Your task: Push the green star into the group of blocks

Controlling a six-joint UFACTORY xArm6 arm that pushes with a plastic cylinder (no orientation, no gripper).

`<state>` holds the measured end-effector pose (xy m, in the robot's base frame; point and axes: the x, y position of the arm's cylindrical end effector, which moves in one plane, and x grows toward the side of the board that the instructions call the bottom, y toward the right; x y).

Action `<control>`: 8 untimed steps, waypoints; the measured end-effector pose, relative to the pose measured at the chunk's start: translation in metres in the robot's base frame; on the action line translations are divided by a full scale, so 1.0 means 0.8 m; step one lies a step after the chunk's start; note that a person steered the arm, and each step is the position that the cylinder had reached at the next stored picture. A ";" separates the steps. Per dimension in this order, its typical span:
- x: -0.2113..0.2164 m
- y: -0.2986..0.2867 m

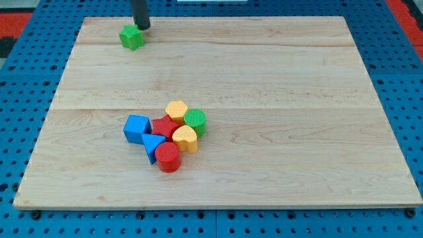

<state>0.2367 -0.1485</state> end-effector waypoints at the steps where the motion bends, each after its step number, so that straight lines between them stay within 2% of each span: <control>1: 0.075 0.004; 2: 0.042 0.006; 3: -0.009 -0.043; 4: 0.069 -0.077; 5: 0.147 -0.035; 6: 0.103 -0.052; 7: 0.065 -0.026; 8: 0.082 0.014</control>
<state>0.3026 -0.1374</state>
